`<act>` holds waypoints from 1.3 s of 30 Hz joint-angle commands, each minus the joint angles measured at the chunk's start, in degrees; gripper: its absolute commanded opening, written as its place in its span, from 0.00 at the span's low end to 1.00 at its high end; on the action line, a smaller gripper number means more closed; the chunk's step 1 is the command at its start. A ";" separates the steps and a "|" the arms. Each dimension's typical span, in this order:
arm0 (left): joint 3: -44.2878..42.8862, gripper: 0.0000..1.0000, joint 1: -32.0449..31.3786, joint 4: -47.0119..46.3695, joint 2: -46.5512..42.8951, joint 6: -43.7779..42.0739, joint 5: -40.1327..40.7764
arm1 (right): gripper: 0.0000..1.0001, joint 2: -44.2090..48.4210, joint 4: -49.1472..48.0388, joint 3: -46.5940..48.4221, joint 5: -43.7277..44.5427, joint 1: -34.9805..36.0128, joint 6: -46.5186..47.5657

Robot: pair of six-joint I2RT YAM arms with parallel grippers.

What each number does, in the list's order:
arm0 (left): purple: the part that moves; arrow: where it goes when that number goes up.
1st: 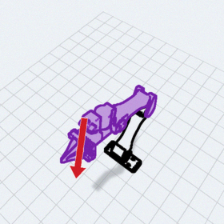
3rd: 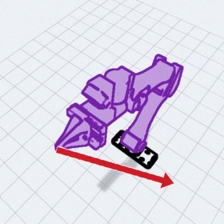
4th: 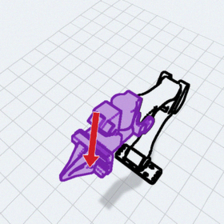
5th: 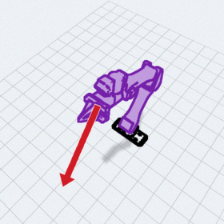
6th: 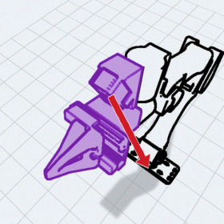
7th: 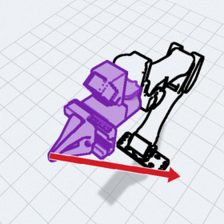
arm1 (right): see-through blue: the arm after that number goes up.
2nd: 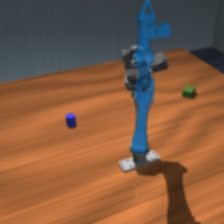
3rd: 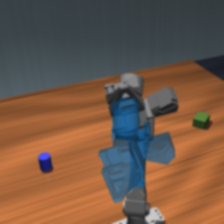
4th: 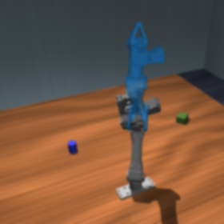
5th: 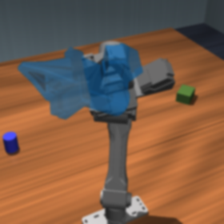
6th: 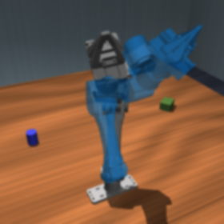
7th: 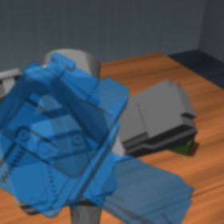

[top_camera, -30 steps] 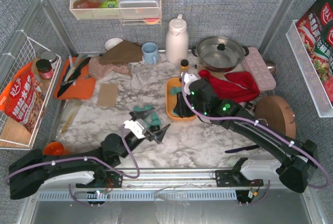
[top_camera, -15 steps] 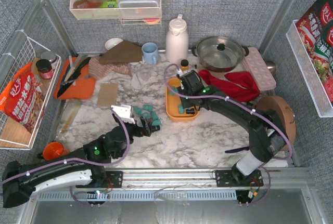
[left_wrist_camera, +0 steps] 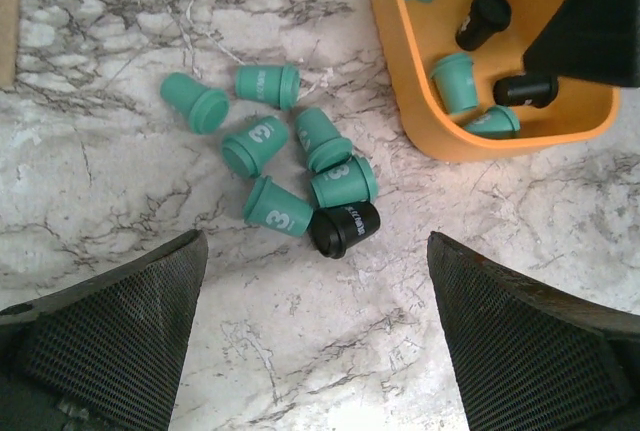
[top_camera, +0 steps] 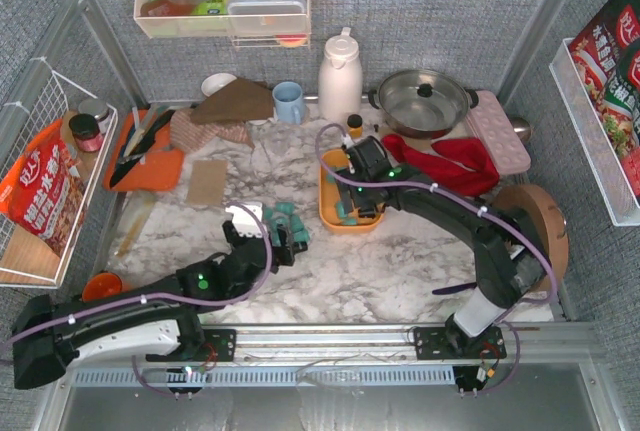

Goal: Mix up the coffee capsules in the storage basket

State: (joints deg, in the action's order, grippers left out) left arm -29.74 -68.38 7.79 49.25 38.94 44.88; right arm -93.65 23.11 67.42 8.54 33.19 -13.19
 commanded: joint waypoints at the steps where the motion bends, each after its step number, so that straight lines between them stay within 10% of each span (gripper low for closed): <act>1: -0.23 0.99 0.55 0.18 2.77 5.76 -0.50 | 0.73 2.96 1.81 0.67 0.62 0.01 0.48; 15: -8.11 0.93 4.16 7.26 21.73 24.35 -0.12 | 0.73 26.69 2.87 -9.66 1.73 -0.05 1.28; 21: -11.14 0.63 6.02 12.64 24.98 33.40 1.55 | 0.73 34.95 3.50 -14.03 0.95 -0.05 1.00; 39: -18.79 0.70 11.50 24.26 37.03 51.38 -0.45 | 0.73 40.77 4.75 -15.96 -3.02 -0.10 0.53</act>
State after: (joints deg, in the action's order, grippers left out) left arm -47.03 -57.17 30.11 84.73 86.54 44.75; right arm -53.36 27.68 51.88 6.87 33.10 -12.14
